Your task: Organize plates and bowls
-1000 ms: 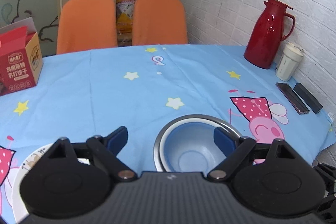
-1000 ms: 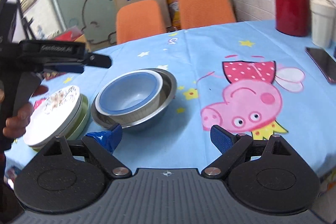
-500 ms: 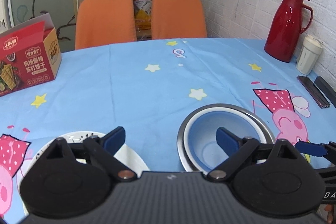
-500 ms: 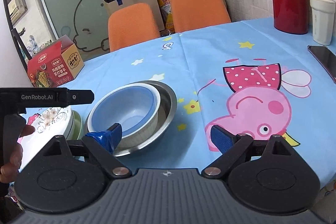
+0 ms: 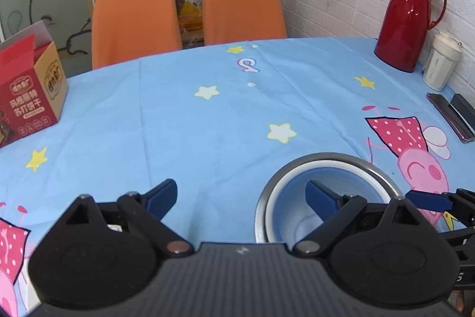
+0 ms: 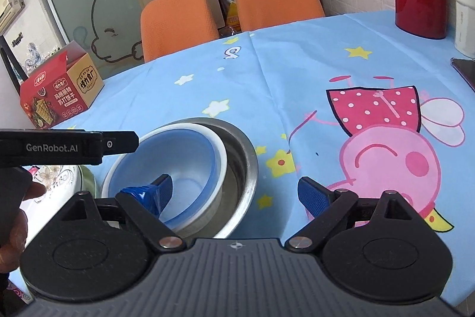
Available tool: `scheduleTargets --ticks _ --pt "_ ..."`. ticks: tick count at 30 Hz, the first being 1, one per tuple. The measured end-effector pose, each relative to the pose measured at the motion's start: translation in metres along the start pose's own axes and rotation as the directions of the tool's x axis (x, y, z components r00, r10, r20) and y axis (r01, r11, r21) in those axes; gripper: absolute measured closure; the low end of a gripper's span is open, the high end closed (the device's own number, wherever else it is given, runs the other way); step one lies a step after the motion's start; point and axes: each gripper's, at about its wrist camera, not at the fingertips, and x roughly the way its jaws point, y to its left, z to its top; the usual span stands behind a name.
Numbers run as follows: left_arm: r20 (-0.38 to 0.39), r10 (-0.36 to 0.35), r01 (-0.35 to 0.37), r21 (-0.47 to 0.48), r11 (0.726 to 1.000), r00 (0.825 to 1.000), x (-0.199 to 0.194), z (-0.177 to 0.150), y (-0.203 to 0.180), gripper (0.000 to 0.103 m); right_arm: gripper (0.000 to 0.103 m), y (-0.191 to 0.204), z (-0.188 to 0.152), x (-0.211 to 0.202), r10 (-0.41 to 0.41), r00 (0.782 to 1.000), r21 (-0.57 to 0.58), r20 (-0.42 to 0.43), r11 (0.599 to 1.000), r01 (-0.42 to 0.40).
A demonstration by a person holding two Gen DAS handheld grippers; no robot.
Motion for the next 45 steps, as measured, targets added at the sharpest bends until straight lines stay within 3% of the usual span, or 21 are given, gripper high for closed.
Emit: scheduleTargets --ticks 4,7,12,18,26,30,32,34,36,41,45 --pt "-0.076 -0.130 0.132 0.025 0.991 0.989 0.016 0.007 -0.003 0.010 0.024 0.000 -0.001 0.008 -0.009 1.000 -0.006 -0.016 1.000 0.009" --pt "-0.138 -0.169 0.175 0.035 0.984 0.976 0.032 0.009 -0.006 0.010 0.024 0.001 -0.003 0.013 -0.003 0.999 0.001 -0.034 1.000 0.003" --pt "-0.182 -0.143 0.158 0.071 0.985 0.973 0.047 0.007 -0.009 0.010 0.024 0.007 -0.006 0.018 -0.022 0.999 -0.013 -0.032 1.000 0.022" --pt "-0.208 -0.142 0.165 0.094 0.982 0.968 0.057 0.004 -0.010 0.010 0.021 0.024 -0.013 0.024 -0.088 0.996 -0.112 -0.007 0.990 0.086" --pt "-0.210 -0.133 0.155 0.093 0.983 0.969 0.058 0.001 -0.010 0.010 0.021 0.023 -0.012 0.025 -0.075 0.997 -0.100 0.004 0.992 0.075" --pt "-0.216 -0.111 0.137 0.108 0.985 0.970 0.057 -0.001 -0.015 0.010 0.027 0.023 -0.013 0.021 -0.013 1.000 -0.073 -0.001 0.997 0.013" --pt "-0.223 -0.119 0.147 0.114 0.983 0.968 0.055 -0.001 -0.017 0.014 0.028 0.024 -0.014 0.019 -0.005 1.000 -0.077 -0.004 0.997 0.004" --pt "-0.227 -0.151 0.181 0.118 0.976 0.962 0.052 0.000 -0.020 0.034 0.029 0.022 -0.015 0.016 0.008 1.000 -0.063 -0.006 0.998 -0.009" --pt "-0.240 -0.182 0.215 0.119 0.969 0.954 0.051 0.001 -0.027 0.045 0.031 0.024 -0.013 0.016 0.039 0.999 -0.051 -0.016 0.998 -0.040" --pt "-0.243 -0.185 0.207 0.070 0.976 0.952 0.050 0.008 -0.030 0.046 0.031 0.030 -0.008 0.016 0.047 0.998 -0.022 -0.030 0.999 -0.047" --pt "-0.171 -0.186 0.205 0.102 0.973 0.968 0.024 0.023 -0.039 0.046 0.029 0.033 0.004 0.000 0.031 0.999 -0.035 0.019 0.999 -0.031"
